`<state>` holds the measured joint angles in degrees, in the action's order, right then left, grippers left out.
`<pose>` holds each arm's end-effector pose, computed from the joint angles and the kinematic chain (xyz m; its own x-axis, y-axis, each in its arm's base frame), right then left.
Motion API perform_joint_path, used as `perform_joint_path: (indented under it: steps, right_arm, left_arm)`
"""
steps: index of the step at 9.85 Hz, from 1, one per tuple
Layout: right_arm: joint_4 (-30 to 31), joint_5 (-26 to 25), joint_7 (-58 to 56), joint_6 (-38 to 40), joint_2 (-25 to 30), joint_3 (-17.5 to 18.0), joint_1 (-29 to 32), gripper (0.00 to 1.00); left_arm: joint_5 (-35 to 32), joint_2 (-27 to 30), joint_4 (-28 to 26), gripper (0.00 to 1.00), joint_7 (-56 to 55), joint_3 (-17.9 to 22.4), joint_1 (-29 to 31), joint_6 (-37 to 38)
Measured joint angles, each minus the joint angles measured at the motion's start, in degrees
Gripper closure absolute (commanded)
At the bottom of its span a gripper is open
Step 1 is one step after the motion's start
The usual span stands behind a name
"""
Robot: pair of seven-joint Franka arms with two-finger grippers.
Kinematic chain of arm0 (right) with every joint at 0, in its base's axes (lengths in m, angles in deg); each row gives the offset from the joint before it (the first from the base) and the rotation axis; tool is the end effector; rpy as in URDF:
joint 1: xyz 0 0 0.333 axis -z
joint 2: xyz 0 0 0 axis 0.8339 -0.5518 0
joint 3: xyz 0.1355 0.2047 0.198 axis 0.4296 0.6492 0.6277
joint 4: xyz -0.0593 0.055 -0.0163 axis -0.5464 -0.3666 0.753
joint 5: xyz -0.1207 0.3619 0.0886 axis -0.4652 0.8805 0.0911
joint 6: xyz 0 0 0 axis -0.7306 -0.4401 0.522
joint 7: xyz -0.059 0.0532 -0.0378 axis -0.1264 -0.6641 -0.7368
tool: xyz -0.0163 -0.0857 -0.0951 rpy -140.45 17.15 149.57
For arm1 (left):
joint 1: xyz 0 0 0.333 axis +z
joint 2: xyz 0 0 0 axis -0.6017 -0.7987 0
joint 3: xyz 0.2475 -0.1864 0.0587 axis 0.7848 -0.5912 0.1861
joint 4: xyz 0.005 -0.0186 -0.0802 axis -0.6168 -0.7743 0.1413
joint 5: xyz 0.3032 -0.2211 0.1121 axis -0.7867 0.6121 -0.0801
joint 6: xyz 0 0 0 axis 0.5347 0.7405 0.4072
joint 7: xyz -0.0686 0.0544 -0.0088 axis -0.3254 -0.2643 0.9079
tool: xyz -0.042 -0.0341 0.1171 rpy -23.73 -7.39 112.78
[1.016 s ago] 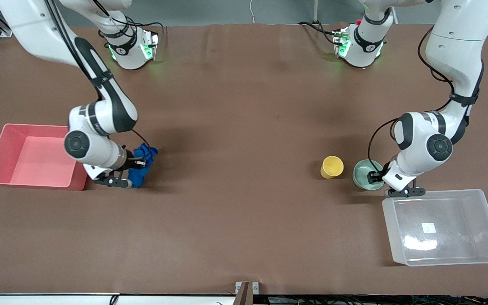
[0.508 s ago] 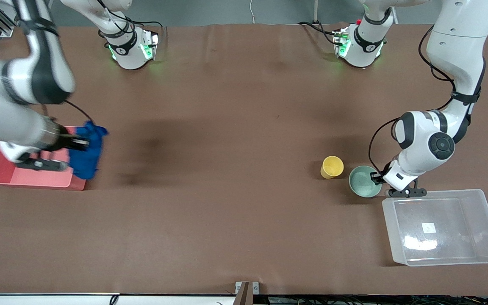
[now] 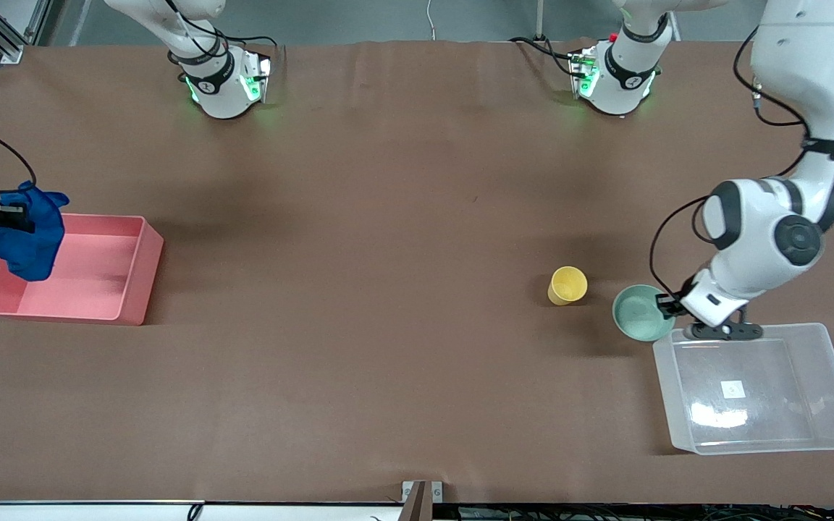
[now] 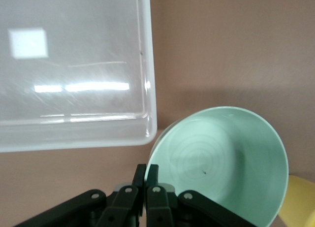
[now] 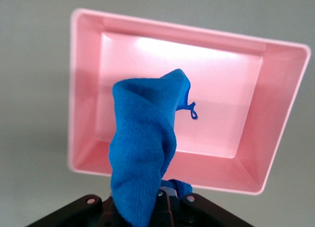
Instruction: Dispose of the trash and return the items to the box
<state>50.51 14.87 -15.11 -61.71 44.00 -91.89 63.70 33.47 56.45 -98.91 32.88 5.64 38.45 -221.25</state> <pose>0.5124 -0.2272 0.3657 0.9847 0.1067 -0.1375 0.1090 -0.9940 0.0095 0.6489 -0.0123 0.3001 0.9965 -0.0233 0.0800 -0.0260 -0.9991 0.0328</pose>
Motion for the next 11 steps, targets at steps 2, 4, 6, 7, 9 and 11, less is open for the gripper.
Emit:
perform_joint_path:
  steps: [2, 4, 6, 7, 9, 11]
  right_arm:
    - [3.39, -0.04, -1.4, -8.14, -5.65, -0.09, 0.01, 0.93]
    - [5.73, -0.03, -1.84, -18.1, -11.24, 0.01, -0.01, 0.51]
    - [7.78, -0.03, -2.02, -23.8, -13.66, 0.09, -0.04, 0.0]
    - [7.75, -0.03, -2.05, -24.15, -13.91, 0.17, -0.1, 0.0]
    - [7.18, 0.01, -2.01, -23.73, -12.97, 0.25, -0.32, 0.0]
    - [4.8, 0.78, 1.28, -16.99, -7.76, 0.36, -0.48, 0.0]
  left_arm:
    - [-0.19, -0.63, 10.97, 1.0, 2.74, 0.09, 1.78, 7.71]
    - [-0.19, -6.44, 19.46, 1.0, 8.25, 0.25, 4.53, 9.3]
    - [-0.19, -15.18, 27.85, 1.0, 11.6, 0.27, 5.98, 9.23]
    - [-0.19, -18.72, 31.29, 1.0, 12.61, 0.48, 5.95, 9.19]
    - [-0.19, -24.14, 35.82, 1.0, 14.82, 2.56, 5.91, 8.02]
    - [-0.19, -27.73, 37.5, 1.0, 15.39, 3.91, 6.26, 5.05]
